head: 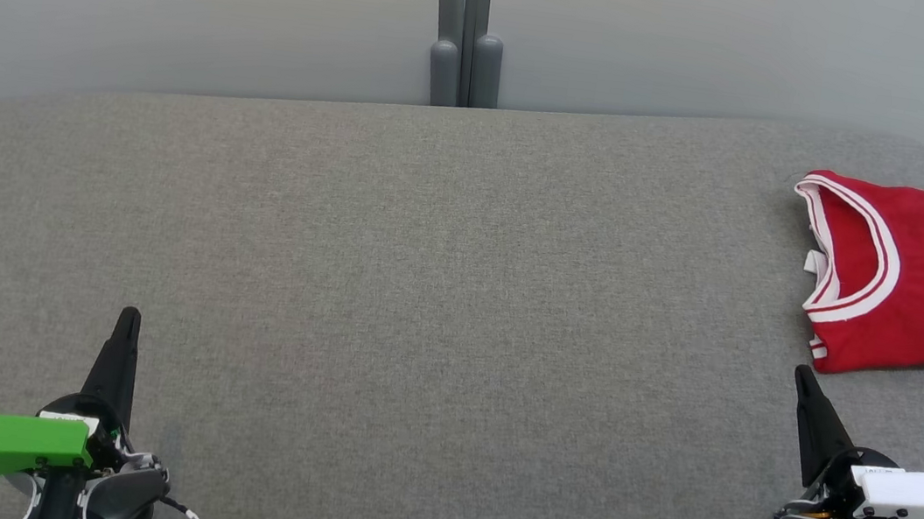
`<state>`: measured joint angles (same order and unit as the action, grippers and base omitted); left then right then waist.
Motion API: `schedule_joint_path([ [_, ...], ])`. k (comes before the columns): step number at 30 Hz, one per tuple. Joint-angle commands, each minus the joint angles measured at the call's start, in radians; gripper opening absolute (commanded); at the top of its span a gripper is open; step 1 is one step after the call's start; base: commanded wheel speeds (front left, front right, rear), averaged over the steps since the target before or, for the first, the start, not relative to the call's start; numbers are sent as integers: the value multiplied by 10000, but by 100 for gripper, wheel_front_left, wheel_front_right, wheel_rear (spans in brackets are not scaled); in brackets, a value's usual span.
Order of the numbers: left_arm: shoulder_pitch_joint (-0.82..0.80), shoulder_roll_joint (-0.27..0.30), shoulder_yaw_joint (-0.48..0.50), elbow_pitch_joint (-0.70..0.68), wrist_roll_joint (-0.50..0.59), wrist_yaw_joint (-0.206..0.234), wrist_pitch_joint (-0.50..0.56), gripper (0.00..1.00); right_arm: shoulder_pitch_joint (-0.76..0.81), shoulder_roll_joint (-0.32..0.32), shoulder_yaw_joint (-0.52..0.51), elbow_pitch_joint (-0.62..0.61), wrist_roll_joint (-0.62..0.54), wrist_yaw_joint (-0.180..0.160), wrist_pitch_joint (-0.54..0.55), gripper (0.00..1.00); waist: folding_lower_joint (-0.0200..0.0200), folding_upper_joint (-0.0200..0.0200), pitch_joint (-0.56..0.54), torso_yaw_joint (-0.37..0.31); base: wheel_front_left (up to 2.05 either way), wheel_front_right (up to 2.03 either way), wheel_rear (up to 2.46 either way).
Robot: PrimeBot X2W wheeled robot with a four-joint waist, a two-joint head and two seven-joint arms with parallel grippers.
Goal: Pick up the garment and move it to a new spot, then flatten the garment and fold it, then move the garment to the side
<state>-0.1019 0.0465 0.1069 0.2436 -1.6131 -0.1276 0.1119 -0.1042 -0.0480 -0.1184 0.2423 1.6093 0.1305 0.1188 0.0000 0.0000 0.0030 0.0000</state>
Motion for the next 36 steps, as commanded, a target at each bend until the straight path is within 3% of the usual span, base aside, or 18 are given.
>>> schedule_joint_path([
  [1,-110,70,33,-20,-14,-58,-7,0,-61,-43,-22,17,64,4,32,0,0,0,0,0,0,0,0],
  [36,-109,70,32,-20,-15,-58,-8,0,-61,-43,-21,15,64,4,31,0,0,0,0,0,0,0,0],
])
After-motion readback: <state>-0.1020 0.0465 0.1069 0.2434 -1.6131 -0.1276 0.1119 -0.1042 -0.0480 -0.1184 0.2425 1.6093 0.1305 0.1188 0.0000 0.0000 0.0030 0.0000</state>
